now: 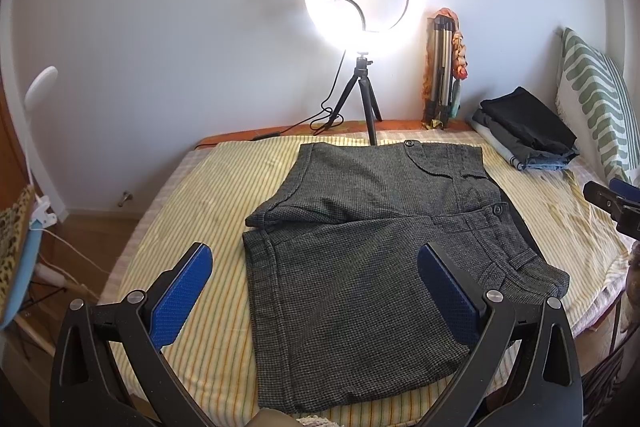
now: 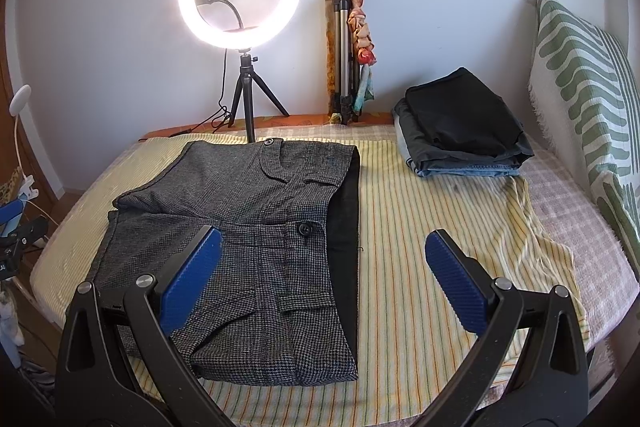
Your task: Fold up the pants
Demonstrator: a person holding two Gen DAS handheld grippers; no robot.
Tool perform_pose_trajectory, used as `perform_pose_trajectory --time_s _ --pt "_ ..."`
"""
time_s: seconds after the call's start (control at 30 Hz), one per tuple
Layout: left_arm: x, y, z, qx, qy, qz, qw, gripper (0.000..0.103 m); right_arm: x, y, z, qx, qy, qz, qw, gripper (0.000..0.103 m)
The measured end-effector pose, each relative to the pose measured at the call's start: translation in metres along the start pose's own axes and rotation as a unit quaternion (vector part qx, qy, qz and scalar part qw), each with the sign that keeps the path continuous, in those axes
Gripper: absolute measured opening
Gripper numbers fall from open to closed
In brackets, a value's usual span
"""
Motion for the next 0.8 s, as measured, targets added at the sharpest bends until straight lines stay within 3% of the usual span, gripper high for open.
perform_pose_trajectory --time_s 0.8 --pt "0.0005 0.0029 0.0011 0.000 -0.001 0.004 1.0000 0.102 0.0002 -0.0019 -0.0031 0.002 0.002 -0.001 1.000 0.103"
Point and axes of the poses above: each gripper's, at about its wrist camera, not at the fingertips, and y roughly against the way its jaws point, z to its right, x to its top, the point moved 3 cm from there along -y, roughly the way its jaws point, and after that the axes turned 8 degrees about x, right-handed, at the moved point
